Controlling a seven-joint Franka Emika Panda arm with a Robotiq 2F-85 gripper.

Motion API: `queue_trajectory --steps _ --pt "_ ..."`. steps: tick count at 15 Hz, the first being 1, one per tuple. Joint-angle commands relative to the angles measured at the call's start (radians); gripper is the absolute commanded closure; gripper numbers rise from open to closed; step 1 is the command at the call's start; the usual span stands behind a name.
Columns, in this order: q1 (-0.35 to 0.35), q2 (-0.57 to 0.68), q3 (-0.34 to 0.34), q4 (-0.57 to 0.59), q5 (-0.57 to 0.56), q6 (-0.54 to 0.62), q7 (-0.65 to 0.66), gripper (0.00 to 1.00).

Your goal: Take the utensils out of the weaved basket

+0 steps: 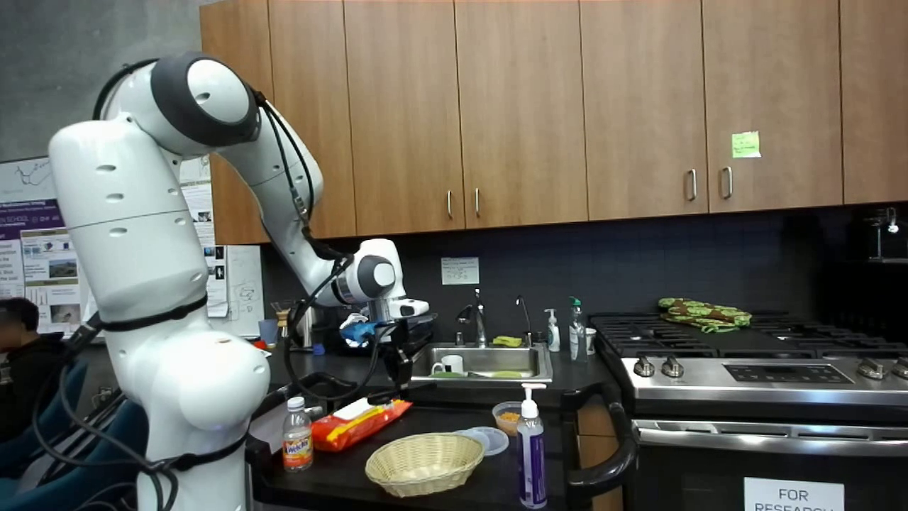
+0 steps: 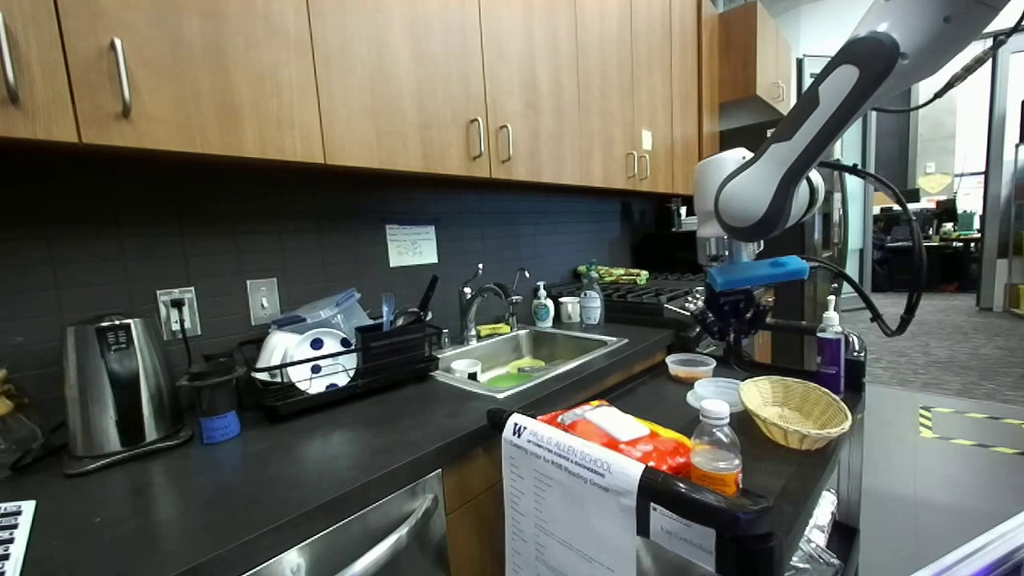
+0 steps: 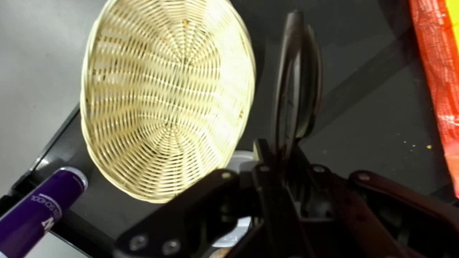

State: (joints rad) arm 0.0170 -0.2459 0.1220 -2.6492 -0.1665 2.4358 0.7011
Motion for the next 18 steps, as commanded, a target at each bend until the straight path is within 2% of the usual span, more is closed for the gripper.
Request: queue_trajectory --steps 1,4,8,13,18 --pt "0.003 0.072 0.057 0.077 -0.008 0.019 0.061 0.96" --pt "0.008 0.164 0.063 0.152 0.001 0.049 0.064 0.96" --pt "0.019 0.305 0.044 0.271 -0.039 0.079 0.12 0.96" --pt "0.073 0.476 -0.02 0.439 -0.027 0.065 0.195 0.96" --pt "0.134 0.596 -0.09 0.565 0.005 0.046 0.28 0.96"
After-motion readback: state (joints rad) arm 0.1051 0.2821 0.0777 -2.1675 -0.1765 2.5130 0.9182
